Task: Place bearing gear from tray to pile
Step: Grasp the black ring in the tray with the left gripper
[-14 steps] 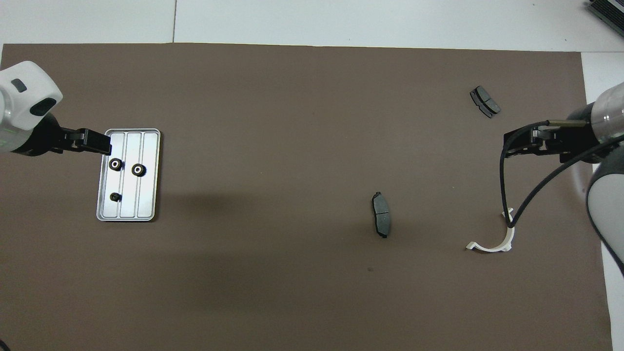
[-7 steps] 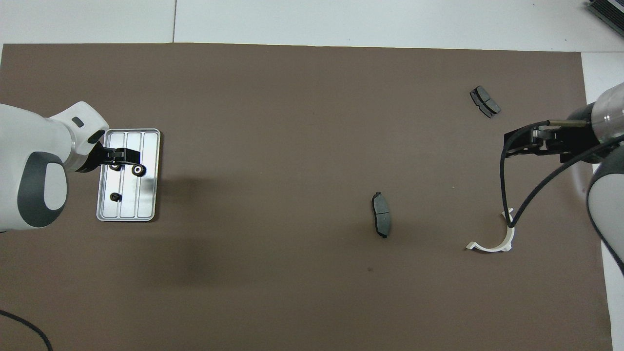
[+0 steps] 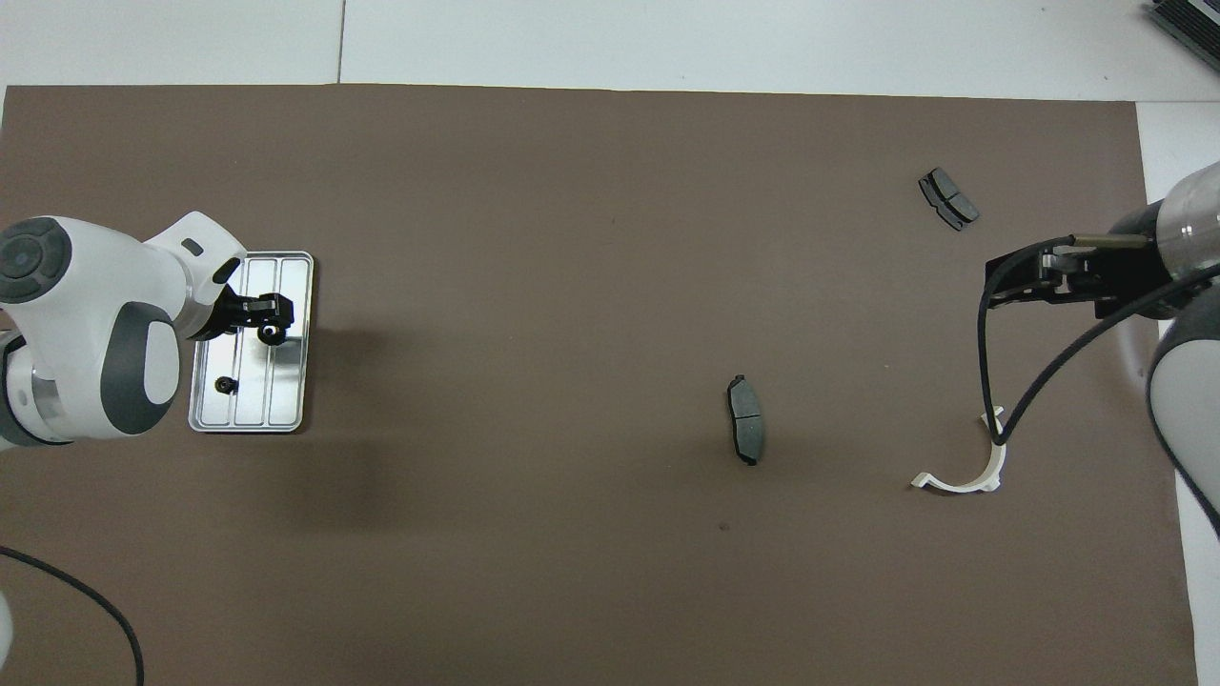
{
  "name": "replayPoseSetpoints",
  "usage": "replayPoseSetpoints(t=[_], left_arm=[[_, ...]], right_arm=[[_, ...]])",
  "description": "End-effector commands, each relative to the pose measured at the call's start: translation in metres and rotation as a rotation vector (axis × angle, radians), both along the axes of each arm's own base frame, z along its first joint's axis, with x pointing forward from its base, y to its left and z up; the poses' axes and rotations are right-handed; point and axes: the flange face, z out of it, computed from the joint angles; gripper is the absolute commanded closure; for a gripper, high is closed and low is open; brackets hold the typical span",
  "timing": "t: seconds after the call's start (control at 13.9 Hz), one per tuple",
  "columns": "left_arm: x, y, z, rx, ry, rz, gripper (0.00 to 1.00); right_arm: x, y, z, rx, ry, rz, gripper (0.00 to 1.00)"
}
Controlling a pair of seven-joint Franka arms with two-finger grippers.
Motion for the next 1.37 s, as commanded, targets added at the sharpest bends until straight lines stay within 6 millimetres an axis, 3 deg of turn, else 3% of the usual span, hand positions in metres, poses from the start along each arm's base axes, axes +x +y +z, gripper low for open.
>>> replayPoseSetpoints(t=[0.0,0.14,0.58,0.94,1.01,1.15,1.3], left_arm=[[-0.004,0.002,-0.01,-0.007,-0.016,0.023,0.34],[-0.003,-0.001,-0.016,-0.008,-0.016,0.048,0.36],[-0.008,0.0,-0.027,-0.009,-0.014,0.072,0.55],[-0.006,0.003,-0.026,-0.009,-0.014,0.071,0.94],[-0.001,0.001,-0.02,-0.009,-0.019,0.07,1.0],[0.016,-0.008,-0.002,-0.011,-0.011,0.064,1.0],[0.031,-0.044,0.027,-0.022,-0.005,0.102,1.0]], right_arm=[[-0.008,-0.003,0.003,0.02,0.001,-0.009,0.0],[-0.008,-0.003,0.002,0.021,0.004,-0.01,0.0],[-0.008,-0.001,0.003,0.022,-0.004,-0.004,0.0],[-0.008,0.003,0.003,0.022,-0.005,0.002,0.0],[-0.007,0.003,0.003,0.022,-0.013,0.002,0.0],[-0.003,0.003,0.005,0.025,-0.04,0.002,0.0],[-0.004,0.003,0.005,0.025,-0.039,0.004,0.0]])
